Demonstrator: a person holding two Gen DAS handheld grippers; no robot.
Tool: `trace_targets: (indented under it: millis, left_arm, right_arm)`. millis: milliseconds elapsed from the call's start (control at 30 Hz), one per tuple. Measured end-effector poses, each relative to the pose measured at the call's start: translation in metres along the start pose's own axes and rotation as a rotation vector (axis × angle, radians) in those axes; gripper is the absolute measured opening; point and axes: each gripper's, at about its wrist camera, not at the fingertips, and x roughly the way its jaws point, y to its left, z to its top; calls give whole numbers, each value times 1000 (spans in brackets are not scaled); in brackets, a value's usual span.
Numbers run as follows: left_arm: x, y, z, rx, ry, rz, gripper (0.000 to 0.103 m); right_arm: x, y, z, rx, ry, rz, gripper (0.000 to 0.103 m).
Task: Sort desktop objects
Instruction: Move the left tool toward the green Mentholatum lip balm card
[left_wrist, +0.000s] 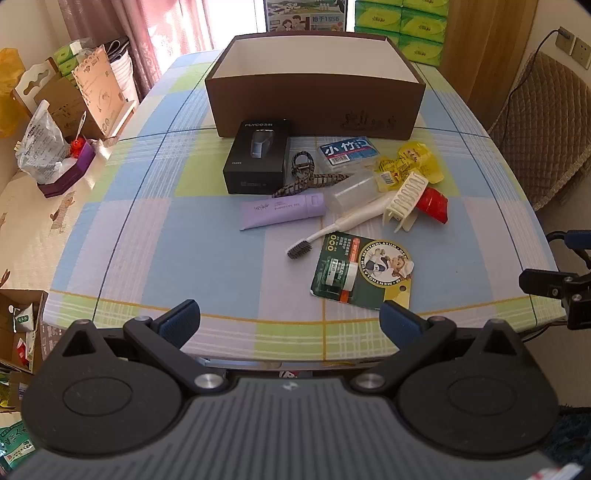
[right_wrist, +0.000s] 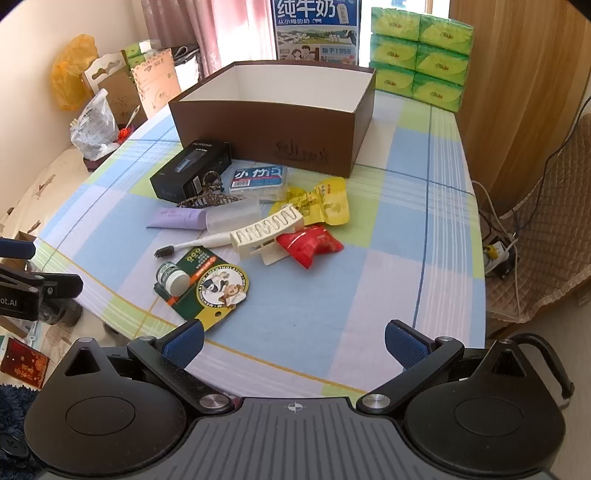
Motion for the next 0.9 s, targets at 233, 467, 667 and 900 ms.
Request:
trace_targets:
  millis: [233,467,667,900]
  left_arm:
    - [2,-1,0,9,4,-1,102]
    - [4,-2,1,19,11,-3,102]
    - [8,-3,3,24,25,-13,102]
    - [14,-4,5,25,43,-21,102]
  right_arm:
    - [1,-1,1,-1,3,0,101]
    - [2,0,5,-4,5,3,101]
    - [4,0,6,-6,6,4,101]
    - [8,-1,9,-5,14,9,101]
